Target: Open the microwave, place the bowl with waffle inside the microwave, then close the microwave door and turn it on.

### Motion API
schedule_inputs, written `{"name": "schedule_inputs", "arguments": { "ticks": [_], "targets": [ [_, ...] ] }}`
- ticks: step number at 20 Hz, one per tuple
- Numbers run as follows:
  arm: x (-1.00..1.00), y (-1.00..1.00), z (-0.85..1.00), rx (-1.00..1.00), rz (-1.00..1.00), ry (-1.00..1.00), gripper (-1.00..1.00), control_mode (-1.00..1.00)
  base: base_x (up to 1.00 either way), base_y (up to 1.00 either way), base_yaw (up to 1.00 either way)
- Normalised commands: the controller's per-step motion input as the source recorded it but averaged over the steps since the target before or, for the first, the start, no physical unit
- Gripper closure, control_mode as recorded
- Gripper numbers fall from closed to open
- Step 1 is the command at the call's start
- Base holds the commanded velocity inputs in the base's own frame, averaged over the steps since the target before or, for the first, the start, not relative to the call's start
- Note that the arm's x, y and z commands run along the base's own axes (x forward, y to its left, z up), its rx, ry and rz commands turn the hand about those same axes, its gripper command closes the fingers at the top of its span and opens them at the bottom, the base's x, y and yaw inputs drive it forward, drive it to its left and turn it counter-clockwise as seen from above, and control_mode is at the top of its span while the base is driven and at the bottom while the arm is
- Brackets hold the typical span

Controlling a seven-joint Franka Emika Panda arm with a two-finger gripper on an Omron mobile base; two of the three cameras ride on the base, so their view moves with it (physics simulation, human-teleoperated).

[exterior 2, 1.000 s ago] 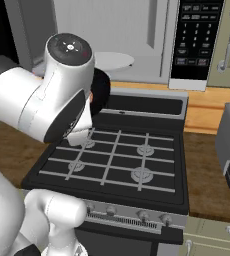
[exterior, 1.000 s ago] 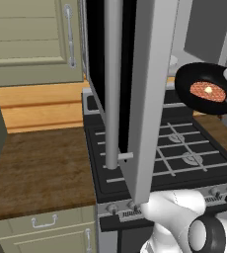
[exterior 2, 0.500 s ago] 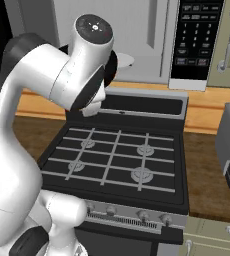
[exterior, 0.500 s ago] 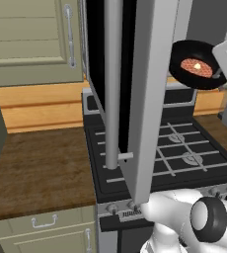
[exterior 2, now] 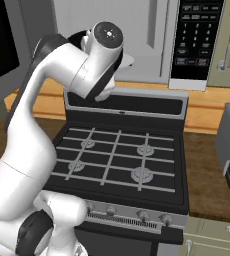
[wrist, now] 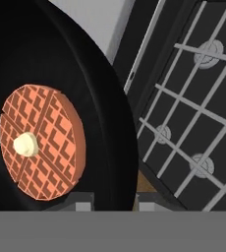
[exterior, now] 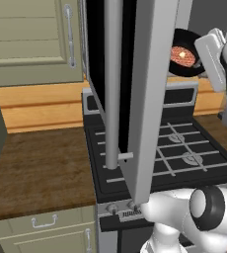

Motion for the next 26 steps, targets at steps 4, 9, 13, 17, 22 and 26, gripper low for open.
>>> {"name": "schedule_inputs", "arguments": {
  "ticks": [4, 9, 13, 17, 22, 26],
  "targets": [
    [0.91, 0.01, 0.00, 0.00, 0.00, 0.02, 1.00, -1.00, 0.00, 0.00, 0.00],
    [0.77, 0.00, 0.02, 0.00, 0.00, 0.13, 1.00, -1.00, 0.00, 0.00, 0.00],
    [0.72, 0.03, 0.05, 0.00, 0.00, 0.06, 1.00, -1.00, 0.00, 0.00, 0.00],
    [0.59, 0.15, 0.08, 0.00, -0.02, 0.00, 1.00, -1.00, 0.00, 0.00, 0.00],
    [0.46, 0.14, -0.01, 0.00, -0.03, -0.07, 1.00, -1.00, 0.00, 0.00, 0.00],
    [0.41, 0.00, -0.01, 0.02, -0.06, -0.04, 1.00, -1.00, 0.00, 0.00, 0.00]
  ]
}}
